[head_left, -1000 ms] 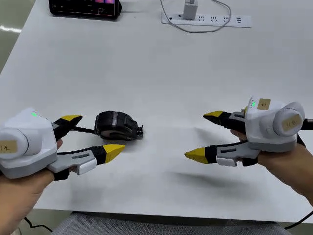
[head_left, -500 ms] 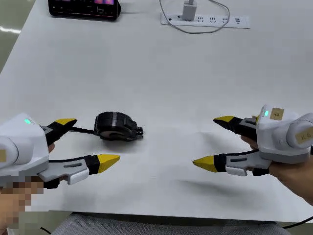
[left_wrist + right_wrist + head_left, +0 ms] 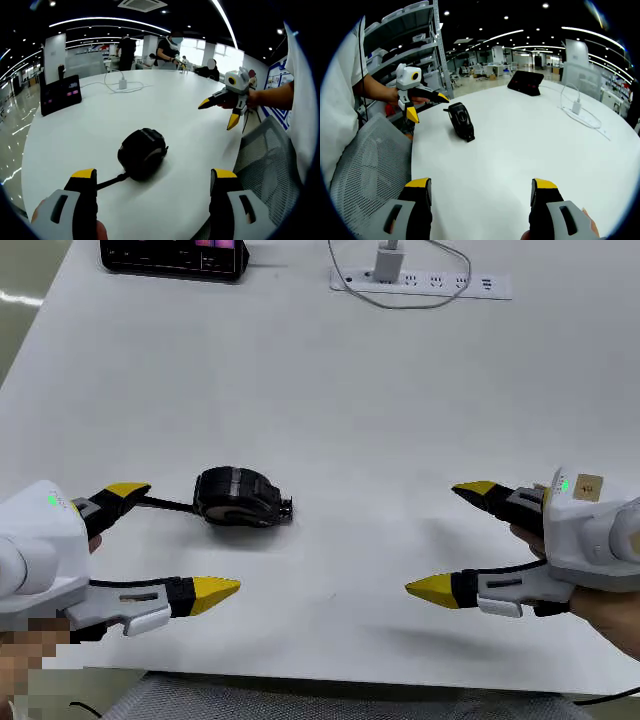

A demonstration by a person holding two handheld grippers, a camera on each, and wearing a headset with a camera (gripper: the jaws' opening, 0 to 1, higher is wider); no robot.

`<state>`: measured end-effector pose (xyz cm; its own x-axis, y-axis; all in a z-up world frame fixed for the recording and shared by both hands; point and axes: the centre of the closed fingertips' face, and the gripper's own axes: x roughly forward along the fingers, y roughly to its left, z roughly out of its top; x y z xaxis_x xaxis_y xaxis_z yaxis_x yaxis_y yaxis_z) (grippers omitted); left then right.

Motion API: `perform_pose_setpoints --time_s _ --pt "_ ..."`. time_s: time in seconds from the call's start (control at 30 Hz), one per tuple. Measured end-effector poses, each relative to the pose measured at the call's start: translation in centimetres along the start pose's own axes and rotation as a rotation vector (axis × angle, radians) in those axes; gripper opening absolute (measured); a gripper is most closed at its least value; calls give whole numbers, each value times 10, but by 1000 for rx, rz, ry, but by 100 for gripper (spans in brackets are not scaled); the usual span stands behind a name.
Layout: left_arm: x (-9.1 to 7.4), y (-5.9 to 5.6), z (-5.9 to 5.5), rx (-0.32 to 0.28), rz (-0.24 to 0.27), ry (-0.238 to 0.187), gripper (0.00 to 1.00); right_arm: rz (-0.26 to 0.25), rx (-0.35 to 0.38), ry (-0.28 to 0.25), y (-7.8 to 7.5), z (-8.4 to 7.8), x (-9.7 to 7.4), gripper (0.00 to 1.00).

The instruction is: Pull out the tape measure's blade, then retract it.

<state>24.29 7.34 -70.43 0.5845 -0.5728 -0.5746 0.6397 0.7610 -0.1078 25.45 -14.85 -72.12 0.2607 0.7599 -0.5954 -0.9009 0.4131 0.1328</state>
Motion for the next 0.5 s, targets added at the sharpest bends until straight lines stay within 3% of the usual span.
perform_pose_setpoints --time_s 0.33,0.5 --pt "-5 -1 -1 45 -24 1 99 1 -10 11 1 -7 -5 88" --pt "-5 -2 -4 97 -34 25 99 9 -25 26 2 -10 -4 94"
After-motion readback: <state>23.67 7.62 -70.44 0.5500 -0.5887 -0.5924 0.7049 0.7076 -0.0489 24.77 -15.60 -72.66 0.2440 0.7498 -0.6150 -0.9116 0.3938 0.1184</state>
